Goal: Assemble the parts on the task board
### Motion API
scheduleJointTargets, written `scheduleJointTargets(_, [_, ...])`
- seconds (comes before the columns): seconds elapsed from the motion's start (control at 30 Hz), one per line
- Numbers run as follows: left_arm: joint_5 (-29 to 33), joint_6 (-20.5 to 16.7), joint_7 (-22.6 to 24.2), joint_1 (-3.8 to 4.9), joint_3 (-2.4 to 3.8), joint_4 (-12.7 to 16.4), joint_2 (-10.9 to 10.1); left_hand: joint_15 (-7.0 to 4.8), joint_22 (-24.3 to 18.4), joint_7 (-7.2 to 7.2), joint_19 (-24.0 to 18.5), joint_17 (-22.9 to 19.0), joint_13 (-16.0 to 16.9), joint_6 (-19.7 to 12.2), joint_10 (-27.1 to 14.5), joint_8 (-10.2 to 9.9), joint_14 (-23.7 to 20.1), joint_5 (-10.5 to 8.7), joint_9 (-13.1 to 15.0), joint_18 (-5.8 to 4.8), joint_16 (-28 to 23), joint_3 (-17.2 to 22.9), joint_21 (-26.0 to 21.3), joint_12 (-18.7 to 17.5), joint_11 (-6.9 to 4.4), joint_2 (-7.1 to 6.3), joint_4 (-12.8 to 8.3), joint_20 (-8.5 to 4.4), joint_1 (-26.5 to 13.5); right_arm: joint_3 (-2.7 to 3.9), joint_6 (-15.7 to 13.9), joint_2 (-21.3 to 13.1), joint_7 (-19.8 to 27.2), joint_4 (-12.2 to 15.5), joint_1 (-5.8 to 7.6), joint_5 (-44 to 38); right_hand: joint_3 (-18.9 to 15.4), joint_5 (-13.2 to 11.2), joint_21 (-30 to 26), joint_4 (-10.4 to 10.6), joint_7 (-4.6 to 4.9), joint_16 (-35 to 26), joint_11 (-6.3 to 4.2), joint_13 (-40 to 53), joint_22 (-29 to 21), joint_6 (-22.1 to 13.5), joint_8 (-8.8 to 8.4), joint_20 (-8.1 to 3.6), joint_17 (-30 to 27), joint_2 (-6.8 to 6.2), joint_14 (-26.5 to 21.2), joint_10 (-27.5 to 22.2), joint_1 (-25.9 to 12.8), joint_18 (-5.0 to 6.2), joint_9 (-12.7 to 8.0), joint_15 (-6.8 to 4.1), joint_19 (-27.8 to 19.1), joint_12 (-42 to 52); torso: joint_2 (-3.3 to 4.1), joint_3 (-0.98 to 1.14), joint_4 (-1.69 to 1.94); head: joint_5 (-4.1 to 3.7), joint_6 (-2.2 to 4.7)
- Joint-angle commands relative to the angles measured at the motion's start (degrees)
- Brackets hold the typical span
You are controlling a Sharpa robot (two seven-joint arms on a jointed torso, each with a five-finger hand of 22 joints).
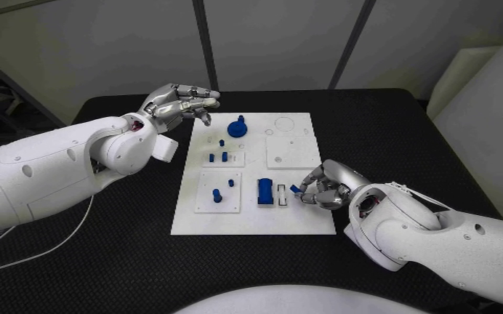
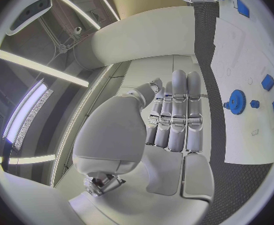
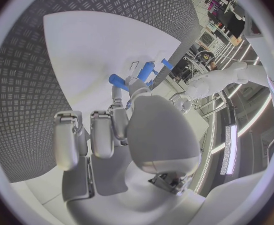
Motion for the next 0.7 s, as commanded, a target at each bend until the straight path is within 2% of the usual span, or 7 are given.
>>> scheduleJointTargets(0.03, [0.24,0.46,0.29,0.06,0.04,0.12,0.13,0.04,-0.06,0.01,0.15,-0.05,-0.04,-0.29,-0.46,-0.21,0.29,-0.24,-0.08,-0.64,-0.25,-0.36,-0.08,-0.13,0.01,0.42,-0.11,0.19,0.03,0.03,-2.23,0.62,1.46,-0.36,0.13,2.87,-0.02,0.11,0.18,0.41,-0.26,0.04,-0.28,3.33,15.09,0.16,0.37,-0.30,4.75,-0.28,3.63,0.30,-0.99,-0.42,0.09,-0.36,5.93,0.26,0.03,0.02,0.04,0.15,-0.20])
scheduleJointTargets(0.33, [0.24,0.51,0.31,0.06,0.04,0.06,0.34,0.02,-0.11,0.00,0.19,-0.04,-0.03,-0.27,-0.46,-0.22,0.30,-0.16,-0.09,-0.63,-0.29,-0.36,-0.15,-0.12,-0.01,0.46,-0.15,0.18,0.10,0.06,0.13,2.93,0.96,-2.32,0.35,3.88,-0.13,-0.03,0.18,1.89,-0.69,0.19,-0.59,3.65,15.09,1.37,0.80,-0.40,5.02,-0.14,3.70,0.60,-2.99,-0.42,0.51,-0.54,5.93,0.73,-0.02,0.04,-0.01,0.27,-0.25])
scheduleJointTargets(0.43, [0.24,0.53,0.30,0.06,0.04,0.08,0.38,0.02,-0.11,0.00,0.19,-0.04,-0.03,-0.27,-0.46,-0.22,0.30,-0.16,-0.09,-0.63,-0.29,-0.36,-0.15,-0.12,-0.01,0.46,-0.15,0.18,0.10,0.07,0.66,3.45,0.70,-2.83,0.41,3.93,-0.11,-0.03,0.18,1.98,-0.77,0.23,-0.64,3.75,15.09,1.55,0.86,-0.43,5.09,-0.15,3.72,0.68,-3.08,-0.42,0.59,-0.58,5.93,0.88,-0.03,0.01,0.01,0.25,-0.11])
scheduleJointTargets(0.7, [0.24,0.55,0.25,0.06,0.04,0.11,0.37,0.02,-0.12,0.01,0.20,-0.04,-0.03,-0.26,-0.46,-0.22,0.31,-0.12,-0.09,-0.63,-0.31,-0.36,-0.17,-0.12,0.00,0.49,-0.13,0.18,0.08,0.07,2.44,4.80,-0.39,-4.06,0.50,3.99,-0.15,-0.17,0.18,2.23,-0.89,0.26,-0.75,3.83,15.09,1.91,0.98,-0.51,5.14,-0.29,3.74,0.77,-3.38,-0.42,0.78,-0.68,5.93,1.00,0.04,0.05,-0.05,0.38,-0.36])
